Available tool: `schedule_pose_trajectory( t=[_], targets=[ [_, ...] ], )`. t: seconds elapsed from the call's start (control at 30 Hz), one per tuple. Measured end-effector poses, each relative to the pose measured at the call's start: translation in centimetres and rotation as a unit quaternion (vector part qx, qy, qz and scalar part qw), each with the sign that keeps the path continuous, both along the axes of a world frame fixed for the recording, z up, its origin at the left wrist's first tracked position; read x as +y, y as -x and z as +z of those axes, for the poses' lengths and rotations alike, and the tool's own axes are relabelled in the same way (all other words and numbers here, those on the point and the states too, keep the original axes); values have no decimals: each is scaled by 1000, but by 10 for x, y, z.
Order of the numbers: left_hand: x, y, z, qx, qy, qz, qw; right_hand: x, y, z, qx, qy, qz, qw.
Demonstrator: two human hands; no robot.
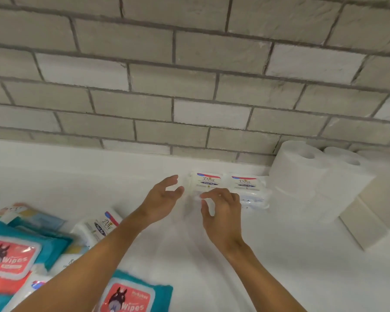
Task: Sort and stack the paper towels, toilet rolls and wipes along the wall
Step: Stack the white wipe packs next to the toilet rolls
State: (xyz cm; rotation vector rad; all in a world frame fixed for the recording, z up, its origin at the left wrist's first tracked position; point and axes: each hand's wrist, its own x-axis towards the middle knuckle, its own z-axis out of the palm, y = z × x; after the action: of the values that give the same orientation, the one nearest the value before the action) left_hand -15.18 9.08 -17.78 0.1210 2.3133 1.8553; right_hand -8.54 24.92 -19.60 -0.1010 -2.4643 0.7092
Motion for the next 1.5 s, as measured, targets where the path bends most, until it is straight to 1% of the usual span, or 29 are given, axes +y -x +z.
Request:
schedule_pose_trajectory(
  t=[0.1, 0.17, 0.3, 0.43, 0.6, 0.8, 0.9, 1.03, 1.17, 1.27, 1.37, 1.5],
  targets=[
    [-29, -27, 9, 34, 35, -2, 999, -19, -18, 2, -31, 37, 35, 998],
    [-51, -45, 15, 54, 43, -7, 998, -33, -32, 7, -45, 63, 45, 996],
    [-97, -85, 27, 63, 72, -12, 995, -60, -61, 23, -89, 118, 64, 987],
    [-145, -119, 29, 86, 79, -6, 993, -88, -87, 29, -98, 170, 85, 977],
    [-195, -155, 28, 91, 78, 3, 993, -126, -113, 26, -146, 188, 102, 966],
    [-239, -182, 21, 89, 67, 51, 992, -169, -133, 16, -191, 225, 149, 944],
    [-253, -193, 19, 71, 66, 72, 993, -188, -137, 14, -211, 187, 158, 946],
    [-268, -199, 9, 56, 102, 92, 989, -209, -137, 14, -242, 146, 187, 941],
    [-272, -198, 2, 28, 113, 108, 987, -225, -132, 15, -268, 55, 203, 940],
    [-275, -194, 1, 4, 95, 90, 991, -232, -124, 9, -316, -33, 174, 932],
    [-278, -190, -2, -4, 89, 77, 993, -234, -119, 2, -333, -52, 144, 930],
    [-278, -188, -2, -30, 32, 53, 998, -234, -113, 8, -355, -61, 122, 925]
  ],
)
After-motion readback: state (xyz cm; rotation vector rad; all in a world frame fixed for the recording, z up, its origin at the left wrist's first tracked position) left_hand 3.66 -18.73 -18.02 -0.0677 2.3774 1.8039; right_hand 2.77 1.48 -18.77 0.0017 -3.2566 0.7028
